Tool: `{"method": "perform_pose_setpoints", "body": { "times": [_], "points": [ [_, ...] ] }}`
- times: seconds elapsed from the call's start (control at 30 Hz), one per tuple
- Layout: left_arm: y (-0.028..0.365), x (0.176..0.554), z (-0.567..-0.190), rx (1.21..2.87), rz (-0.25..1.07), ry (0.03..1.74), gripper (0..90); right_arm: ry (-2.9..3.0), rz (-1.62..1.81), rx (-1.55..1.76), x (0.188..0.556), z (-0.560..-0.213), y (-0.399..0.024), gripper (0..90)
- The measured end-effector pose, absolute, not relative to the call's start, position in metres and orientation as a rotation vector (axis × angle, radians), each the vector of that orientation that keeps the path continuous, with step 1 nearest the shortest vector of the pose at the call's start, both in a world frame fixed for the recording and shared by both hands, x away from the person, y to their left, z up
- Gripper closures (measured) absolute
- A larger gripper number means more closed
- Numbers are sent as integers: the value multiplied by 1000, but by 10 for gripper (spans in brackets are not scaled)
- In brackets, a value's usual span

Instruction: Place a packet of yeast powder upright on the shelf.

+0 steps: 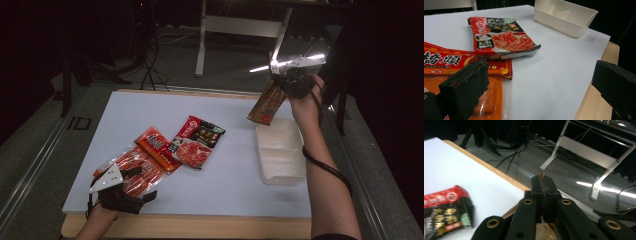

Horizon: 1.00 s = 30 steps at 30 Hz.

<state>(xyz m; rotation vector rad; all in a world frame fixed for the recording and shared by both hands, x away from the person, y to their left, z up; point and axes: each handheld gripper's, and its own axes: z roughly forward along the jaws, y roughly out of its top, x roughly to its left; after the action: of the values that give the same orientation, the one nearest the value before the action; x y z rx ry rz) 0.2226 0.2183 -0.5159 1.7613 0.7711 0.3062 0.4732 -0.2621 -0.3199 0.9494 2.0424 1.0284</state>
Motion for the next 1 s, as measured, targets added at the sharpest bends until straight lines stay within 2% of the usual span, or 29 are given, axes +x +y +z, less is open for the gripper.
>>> {"method": "perform_pose_setpoints", "body": {
  "times": [0.27,0.57,1.0],
  "points": [
    [219,223,-517,1765,303,781,13,2036,1022,989,483,-343,-282,897],
    [217,223,-517,1771,299,774,13,2052,978,1009,477,-358,-298,897],
    [217,222,-516,1770,298,770,13,2126,904,1009,471,-386,-295,896]
  ]
}}
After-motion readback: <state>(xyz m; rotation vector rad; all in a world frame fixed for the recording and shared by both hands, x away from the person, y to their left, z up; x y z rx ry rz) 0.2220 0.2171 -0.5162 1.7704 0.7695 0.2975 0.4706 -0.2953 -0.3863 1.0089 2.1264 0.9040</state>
